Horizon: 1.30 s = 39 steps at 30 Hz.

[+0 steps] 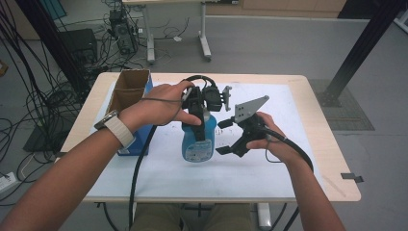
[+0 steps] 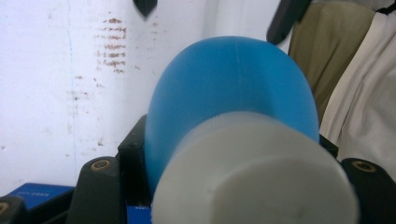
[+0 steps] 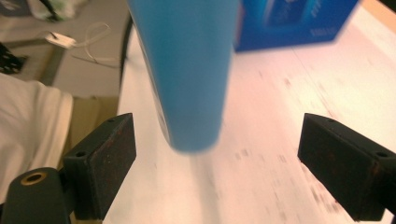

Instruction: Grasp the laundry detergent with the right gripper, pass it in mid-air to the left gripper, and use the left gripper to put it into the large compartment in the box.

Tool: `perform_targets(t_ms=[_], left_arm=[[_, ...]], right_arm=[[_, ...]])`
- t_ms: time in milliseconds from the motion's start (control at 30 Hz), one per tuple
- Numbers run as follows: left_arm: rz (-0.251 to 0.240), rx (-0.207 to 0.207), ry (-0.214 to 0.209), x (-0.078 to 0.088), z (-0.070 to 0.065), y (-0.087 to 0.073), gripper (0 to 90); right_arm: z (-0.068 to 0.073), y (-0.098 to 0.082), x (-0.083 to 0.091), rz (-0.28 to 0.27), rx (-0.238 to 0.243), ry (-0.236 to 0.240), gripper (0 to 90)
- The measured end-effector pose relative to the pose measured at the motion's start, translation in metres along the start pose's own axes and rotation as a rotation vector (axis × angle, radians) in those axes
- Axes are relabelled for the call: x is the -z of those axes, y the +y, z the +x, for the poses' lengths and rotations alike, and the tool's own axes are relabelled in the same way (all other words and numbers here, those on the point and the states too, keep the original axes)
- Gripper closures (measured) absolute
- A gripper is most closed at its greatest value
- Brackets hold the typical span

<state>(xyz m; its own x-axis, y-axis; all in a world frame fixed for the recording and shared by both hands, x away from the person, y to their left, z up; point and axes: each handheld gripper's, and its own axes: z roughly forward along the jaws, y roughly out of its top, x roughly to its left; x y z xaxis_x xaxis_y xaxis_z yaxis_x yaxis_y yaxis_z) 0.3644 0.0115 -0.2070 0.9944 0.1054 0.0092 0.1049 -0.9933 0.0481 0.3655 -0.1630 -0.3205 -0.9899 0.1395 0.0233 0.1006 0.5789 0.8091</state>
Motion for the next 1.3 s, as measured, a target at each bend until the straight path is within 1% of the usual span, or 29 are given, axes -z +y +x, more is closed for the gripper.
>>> perform_targets(t_ms=[133,300,433,533,567,600,667,733,867,933,967,1067,1167,1267,1300], left_arm=[[-0.009,0.041,0.004,0.006,0.002,-0.002,37.3],[-0.010,0.113,0.035,0.017,0.007,-0.005,37.3],[-0.022,0.178,0.052,0.026,0.010,-0.008,37.2],[-0.019,0.213,0.060,0.032,0.013,-0.009,37.2],[-0.024,0.229,0.063,0.034,0.013,-0.008,37.2],[-0.018,0.240,0.065,0.036,0.014,-0.008,37.2],[-0.017,0.264,0.069,0.040,0.016,-0.006,37.1],[-0.020,0.298,0.073,0.044,0.018,-0.005,37.1],[-0.040,0.357,0.093,0.052,0.020,-0.006,37.1],[-0.054,0.396,0.095,0.058,0.022,-0.008,37.1],[-0.057,0.407,0.095,0.060,0.023,-0.009,37.1],[-0.066,0.456,0.103,0.066,0.026,-0.012,37.1],[-0.055,0.498,0.117,0.074,0.029,-0.013,37.1],[-0.048,0.540,0.126,0.081,0.034,-0.015,37.1],[-0.038,0.552,0.127,0.084,0.036,-0.016,37.1]], right_arm=[[-0.002,-0.008,0.011,0.079,-0.021,-0.026,11.6],[-0.007,-0.014,0.027,0.149,-0.053,-0.065,11.7],[-0.012,-0.017,0.041,0.185,-0.069,-0.092,12.2],[-0.017,-0.019,0.050,0.209,-0.073,-0.106,12.2],[-0.019,-0.020,0.053,0.215,-0.074,-0.107,12.2],[-0.020,-0.020,0.055,0.218,-0.076,-0.107,12.2],[-0.023,-0.021,0.059,0.226,-0.073,-0.105,12.2],[-0.026,-0.021,0.061,0.232,-0.065,-0.099,12.2],[-0.032,-0.021,0.063,0.240,-0.050,-0.074,12.4],[-0.036,-0.020,0.065,0.253,-0.042,-0.065,12.4],[-0.038,-0.020,0.066,0.257,-0.041,-0.060,12.3],[-0.042,-0.018,0.068,0.268,-0.039,-0.056,12.3],[-0.045,-0.016,0.070,0.290,-0.027,-0.049,12.4],[-0.049,-0.013,0.072,0.300,-0.026,-0.056,12.4],[-0.051,-0.013,0.072,0.305,-0.027,-0.057,12.4]])
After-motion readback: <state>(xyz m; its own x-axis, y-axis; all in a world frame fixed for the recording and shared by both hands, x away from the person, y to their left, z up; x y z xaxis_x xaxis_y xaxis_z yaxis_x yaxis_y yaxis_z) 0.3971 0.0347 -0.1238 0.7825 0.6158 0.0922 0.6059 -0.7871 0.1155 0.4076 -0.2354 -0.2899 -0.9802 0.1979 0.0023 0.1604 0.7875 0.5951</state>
